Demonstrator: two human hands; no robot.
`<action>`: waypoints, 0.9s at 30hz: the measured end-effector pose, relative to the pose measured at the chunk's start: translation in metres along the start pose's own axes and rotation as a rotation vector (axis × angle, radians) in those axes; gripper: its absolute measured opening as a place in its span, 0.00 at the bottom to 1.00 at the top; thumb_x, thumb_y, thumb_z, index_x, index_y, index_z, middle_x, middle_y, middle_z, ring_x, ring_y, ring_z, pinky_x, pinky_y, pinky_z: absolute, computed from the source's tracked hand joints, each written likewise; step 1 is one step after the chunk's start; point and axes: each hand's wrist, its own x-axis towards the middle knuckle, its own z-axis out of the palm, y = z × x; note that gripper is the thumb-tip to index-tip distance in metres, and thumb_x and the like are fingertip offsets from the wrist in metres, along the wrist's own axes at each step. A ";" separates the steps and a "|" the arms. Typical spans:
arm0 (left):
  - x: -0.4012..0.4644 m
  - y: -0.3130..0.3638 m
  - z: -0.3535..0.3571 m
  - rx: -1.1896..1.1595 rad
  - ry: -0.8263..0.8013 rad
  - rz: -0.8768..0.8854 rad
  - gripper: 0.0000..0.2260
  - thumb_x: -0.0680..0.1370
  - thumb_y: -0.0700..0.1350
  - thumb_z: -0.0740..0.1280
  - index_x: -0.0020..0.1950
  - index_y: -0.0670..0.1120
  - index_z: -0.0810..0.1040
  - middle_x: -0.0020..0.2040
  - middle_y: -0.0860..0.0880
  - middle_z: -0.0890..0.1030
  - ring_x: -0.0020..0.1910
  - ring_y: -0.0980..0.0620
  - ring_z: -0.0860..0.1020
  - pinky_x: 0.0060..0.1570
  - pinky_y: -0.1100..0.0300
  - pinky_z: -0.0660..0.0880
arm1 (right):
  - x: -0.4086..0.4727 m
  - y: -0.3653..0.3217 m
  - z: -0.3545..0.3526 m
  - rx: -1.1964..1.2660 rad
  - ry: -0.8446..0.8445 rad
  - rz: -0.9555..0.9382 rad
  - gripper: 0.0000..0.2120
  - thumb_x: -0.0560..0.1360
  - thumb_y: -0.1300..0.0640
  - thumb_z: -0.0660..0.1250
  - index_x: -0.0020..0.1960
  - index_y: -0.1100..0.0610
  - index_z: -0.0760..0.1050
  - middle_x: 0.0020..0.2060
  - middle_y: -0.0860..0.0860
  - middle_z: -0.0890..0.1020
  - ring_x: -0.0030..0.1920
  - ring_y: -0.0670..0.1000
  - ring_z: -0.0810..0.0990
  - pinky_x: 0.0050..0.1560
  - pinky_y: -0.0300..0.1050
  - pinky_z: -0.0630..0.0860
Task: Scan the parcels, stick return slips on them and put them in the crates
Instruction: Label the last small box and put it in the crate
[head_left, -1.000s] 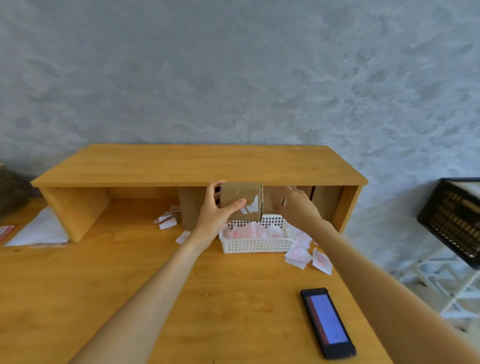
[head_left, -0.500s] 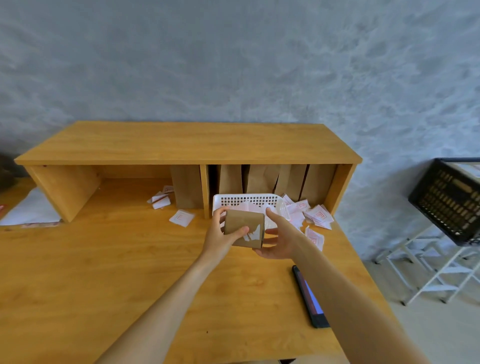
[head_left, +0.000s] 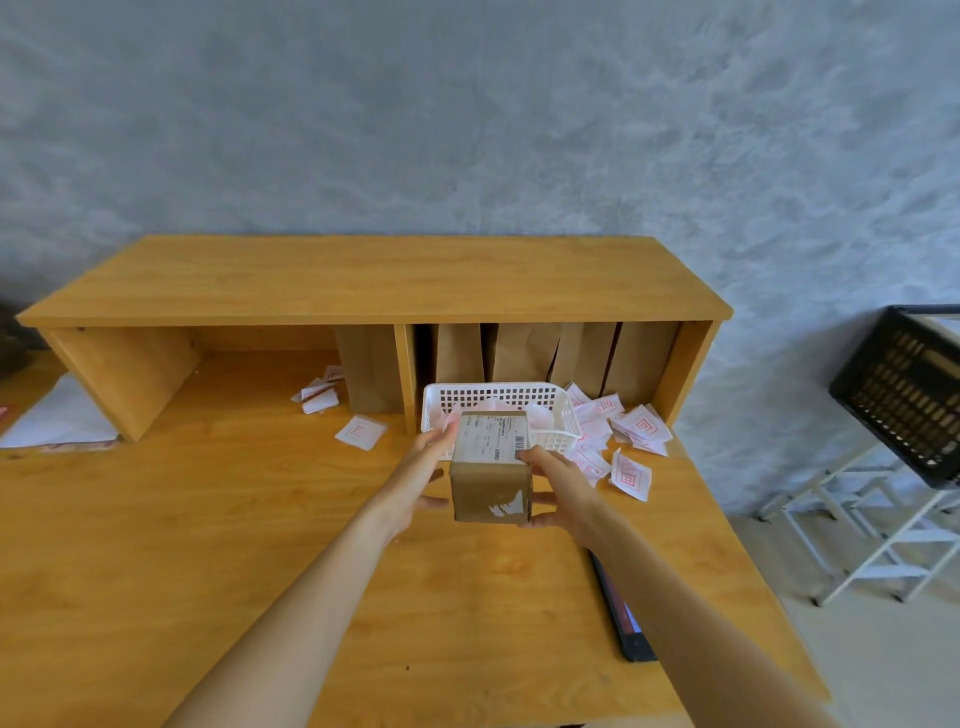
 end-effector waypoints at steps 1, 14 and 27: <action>0.002 0.001 -0.002 -0.016 -0.012 -0.033 0.29 0.70 0.72 0.65 0.66 0.58 0.71 0.65 0.53 0.75 0.64 0.46 0.72 0.57 0.41 0.76 | -0.001 0.001 0.001 -0.034 -0.011 -0.019 0.17 0.76 0.50 0.66 0.63 0.53 0.72 0.58 0.53 0.77 0.54 0.57 0.79 0.43 0.58 0.82; 0.015 0.001 -0.007 0.064 0.040 -0.036 0.17 0.75 0.54 0.71 0.62 0.55 0.76 0.52 0.50 0.84 0.54 0.50 0.80 0.55 0.47 0.76 | 0.005 -0.007 -0.004 -0.342 -0.069 -0.095 0.33 0.76 0.39 0.65 0.76 0.49 0.59 0.68 0.49 0.69 0.63 0.53 0.72 0.52 0.55 0.79; 0.042 0.007 0.017 -0.076 0.490 -0.111 0.30 0.65 0.59 0.73 0.64 0.52 0.72 0.61 0.44 0.74 0.56 0.41 0.76 0.55 0.41 0.77 | 0.000 0.018 0.032 -0.506 0.087 -0.384 0.58 0.63 0.37 0.77 0.79 0.55 0.47 0.74 0.52 0.58 0.75 0.55 0.57 0.73 0.54 0.62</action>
